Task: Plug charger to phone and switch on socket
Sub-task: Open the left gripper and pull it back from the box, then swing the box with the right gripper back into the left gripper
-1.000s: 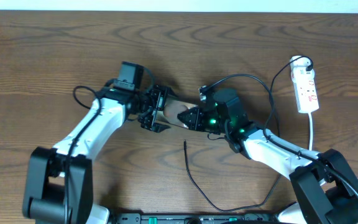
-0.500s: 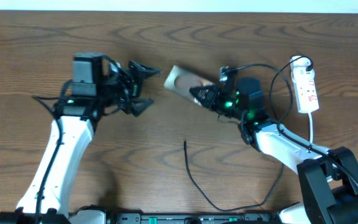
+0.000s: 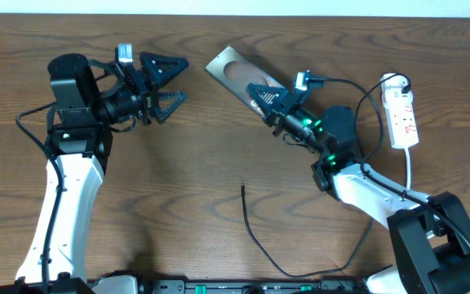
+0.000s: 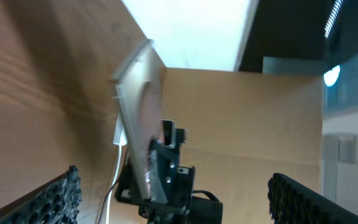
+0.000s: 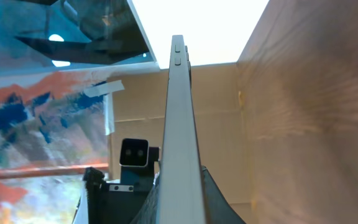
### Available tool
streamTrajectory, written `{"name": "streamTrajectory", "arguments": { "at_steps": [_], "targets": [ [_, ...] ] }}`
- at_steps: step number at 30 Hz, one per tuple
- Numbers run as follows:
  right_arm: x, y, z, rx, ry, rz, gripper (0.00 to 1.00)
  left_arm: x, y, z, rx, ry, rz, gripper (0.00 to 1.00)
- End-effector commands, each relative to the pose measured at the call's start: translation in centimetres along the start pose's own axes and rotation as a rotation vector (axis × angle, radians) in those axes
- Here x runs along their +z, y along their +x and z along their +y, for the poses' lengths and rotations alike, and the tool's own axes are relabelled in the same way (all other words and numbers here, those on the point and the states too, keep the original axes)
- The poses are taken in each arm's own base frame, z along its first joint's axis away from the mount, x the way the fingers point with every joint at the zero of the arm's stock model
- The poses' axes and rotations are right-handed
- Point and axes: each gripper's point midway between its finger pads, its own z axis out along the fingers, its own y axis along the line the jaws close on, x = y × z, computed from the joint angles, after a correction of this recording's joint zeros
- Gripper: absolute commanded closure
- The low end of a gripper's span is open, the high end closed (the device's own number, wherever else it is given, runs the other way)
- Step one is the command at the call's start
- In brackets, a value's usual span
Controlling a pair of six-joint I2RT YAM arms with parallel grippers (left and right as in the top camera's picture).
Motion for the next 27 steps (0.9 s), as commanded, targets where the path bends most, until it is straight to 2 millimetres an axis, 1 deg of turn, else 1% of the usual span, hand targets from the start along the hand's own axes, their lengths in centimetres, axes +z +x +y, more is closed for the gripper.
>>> {"name": "streamTrajectory", "arguments": {
  "at_steps": [1,7,14,21,27],
  "targets": [
    [0.7,0.9,1.9,0.093,-0.061,-0.005,0.99,-0.1,0.5,-1.1,0.093,0.034,0.037,0.07],
    [1.2,2.6,4.1,0.081,-0.156,0.000,0.99,-0.1,0.5,-1.0,0.149,0.034,0.036,0.07],
    [1.8,4.9,4.1,0.107,-0.162,0.046,0.99,0.1,0.1,-0.6,0.175,0.027,0.026,0.07],
    [2.4,7.0,4.3,0.136,-0.172,0.068,0.99,0.5,-1.1,0.3,0.165,-0.001,-0.019,0.07],
    [2.8,8.3,4.3,0.149,-0.182,0.056,0.98,1.0,-1.8,0.7,0.170,-0.017,-0.053,0.07]
  ]
}}
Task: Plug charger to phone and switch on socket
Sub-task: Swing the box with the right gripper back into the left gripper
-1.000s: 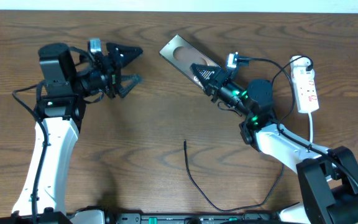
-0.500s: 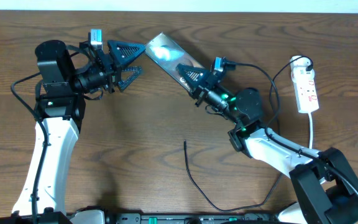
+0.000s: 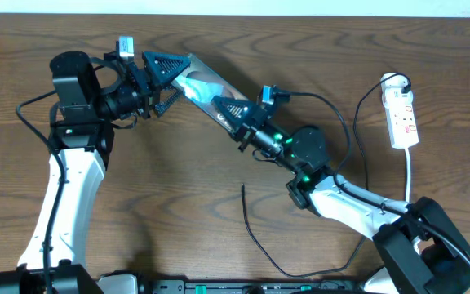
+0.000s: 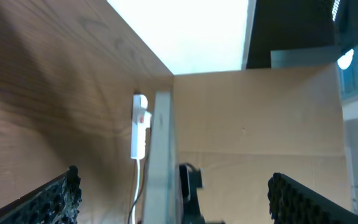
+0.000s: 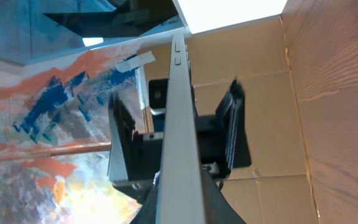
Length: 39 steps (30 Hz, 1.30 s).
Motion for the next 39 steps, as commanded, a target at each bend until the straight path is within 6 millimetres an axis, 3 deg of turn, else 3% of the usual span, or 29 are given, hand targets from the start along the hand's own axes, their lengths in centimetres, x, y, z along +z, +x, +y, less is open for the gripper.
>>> {"name": "streamTrajectory", "arguments": {
  "at_steps": [1,23,31,39],
  "targets": [
    [0.6,0.5,1.5,0.004,-0.058,-0.031,0.98,0.3,-0.6,-0.1,0.034,-0.013,-0.034,0.07],
    [1.3,2.6,1.1,0.089,-0.091,-0.113,0.99,1.3,-0.5,0.1,0.038,-0.039,-0.060,0.09],
    [1.4,2.7,1.0,0.089,-0.091,-0.112,0.99,1.3,-0.3,0.0,0.065,-0.032,-0.049,0.50],
    [1.4,2.7,1.0,0.089,-0.091,-0.112,0.99,1.5,-0.1,-0.1,0.086,-0.030,-0.042,0.62]
  ]
}}
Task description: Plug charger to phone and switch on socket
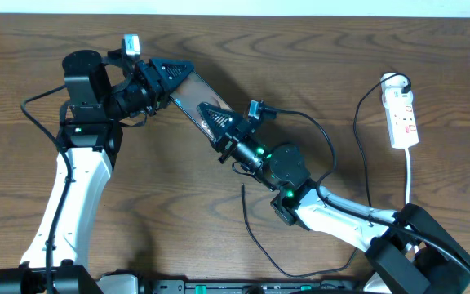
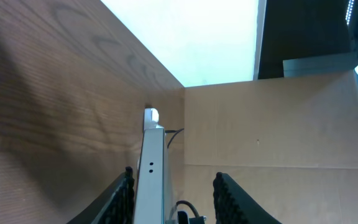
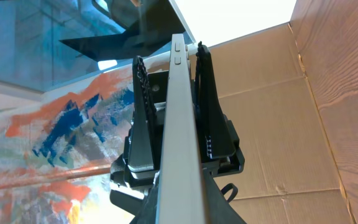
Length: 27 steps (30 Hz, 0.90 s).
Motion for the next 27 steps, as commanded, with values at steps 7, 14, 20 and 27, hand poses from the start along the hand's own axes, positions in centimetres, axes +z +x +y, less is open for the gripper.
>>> {"name": "streamTrajectory", "arguments": {
  "at_steps": [7,14,20,27],
  "targets": [
    [0.3,0.5,1.5,0.009,-0.045,0.004,0.99,1.1,1.4,-1.3,0.099,0.034,0.046,0.63],
    [0.3,0.4,1.5,0.010,-0.049,-0.003,0.99,1.2,1.4,-1.6,0.111,0.043,0.047,0.68],
    [0.3,0.4,1.5,0.009,-0.048,-0.003,0.99,1.3,1.5,-1.6,0.111,0.043,0.047,0.77],
    [0.3,0.4,1.5,0.009,-0.047,-0.002,0.99,1.3,1.4,-1.6,0.111,0.042,0.045,0.88]
  ]
}}
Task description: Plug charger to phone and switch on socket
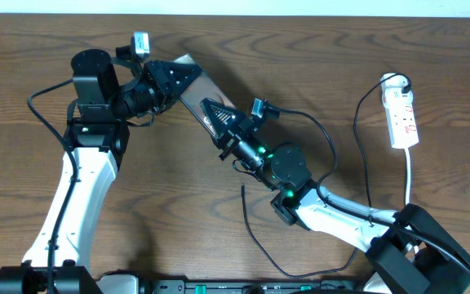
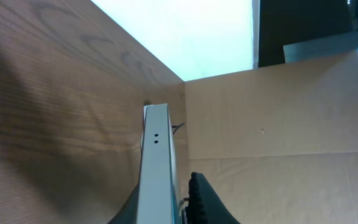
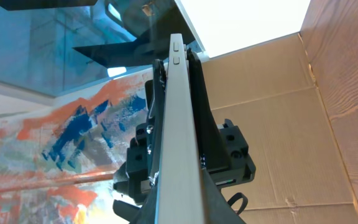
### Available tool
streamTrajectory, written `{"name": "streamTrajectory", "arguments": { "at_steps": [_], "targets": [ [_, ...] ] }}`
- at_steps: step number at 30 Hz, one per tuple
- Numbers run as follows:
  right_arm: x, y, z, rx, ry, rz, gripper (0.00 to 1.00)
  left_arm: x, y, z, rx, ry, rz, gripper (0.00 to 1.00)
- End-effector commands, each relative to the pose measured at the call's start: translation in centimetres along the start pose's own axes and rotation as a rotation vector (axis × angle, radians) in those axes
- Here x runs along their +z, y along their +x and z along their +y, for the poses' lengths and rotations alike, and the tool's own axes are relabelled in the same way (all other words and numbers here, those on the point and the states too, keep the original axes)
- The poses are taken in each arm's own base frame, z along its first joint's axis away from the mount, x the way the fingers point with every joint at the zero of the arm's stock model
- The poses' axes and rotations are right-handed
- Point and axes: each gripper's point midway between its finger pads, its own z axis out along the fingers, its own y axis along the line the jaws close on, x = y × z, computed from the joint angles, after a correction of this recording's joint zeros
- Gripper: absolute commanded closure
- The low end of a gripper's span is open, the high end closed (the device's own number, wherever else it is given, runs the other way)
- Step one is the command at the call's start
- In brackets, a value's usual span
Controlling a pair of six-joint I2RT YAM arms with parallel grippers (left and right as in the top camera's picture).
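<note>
A slim silver phone hangs in the air above the table, held at both ends. My left gripper is shut on its upper left end and my right gripper is shut on its lower right end. Both wrist views show the phone edge-on: in the left wrist view the phone rises between the dark fingers, and in the right wrist view the phone hides part of the left gripper behind it. The black charger cable lies loose below, its plug tip free.
A white power strip lies at the right edge of the table, its white cord running down toward the front. A thin black lead arcs from the right arm's wrist. A cardboard wall stands behind the table.
My left gripper's fingers stood a little apart on either side of the phone's end; now they are shut on it. The right gripper keeps its hold, and the phone has shifted slightly.
First my right gripper held the phone at the table's middle while my left gripper stood open, well apart. Then the phone's end was between the open left fingers. Later those fingers were closer round it, and now both grippers hold the phone.
</note>
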Motion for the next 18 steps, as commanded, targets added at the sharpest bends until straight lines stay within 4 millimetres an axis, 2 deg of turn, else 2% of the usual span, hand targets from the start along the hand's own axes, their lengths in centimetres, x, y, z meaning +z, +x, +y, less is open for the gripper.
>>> {"name": "streamTrajectory", "arguments": {
  "at_steps": [1,5,16,18],
  "targets": [
    [0.31,0.95,0.82,0.014,-0.016,0.030,0.99,0.21,0.27,-0.72,0.035,0.022,0.017,0.89],
    [0.31,1.09,0.76,0.015,-0.015,0.032,0.99,0.22,0.17,-0.67,0.035,0.019,0.012,0.92],
    [0.31,1.48,0.54,0.017,-0.009,0.039,0.99,0.22,0.18,-0.67,0.031,0.019,0.013,0.92],
    [0.31,1.47,0.53,0.017,-0.008,0.039,0.96,0.22,0.18,-0.67,0.031,0.019,0.013,0.93]
  ]
}}
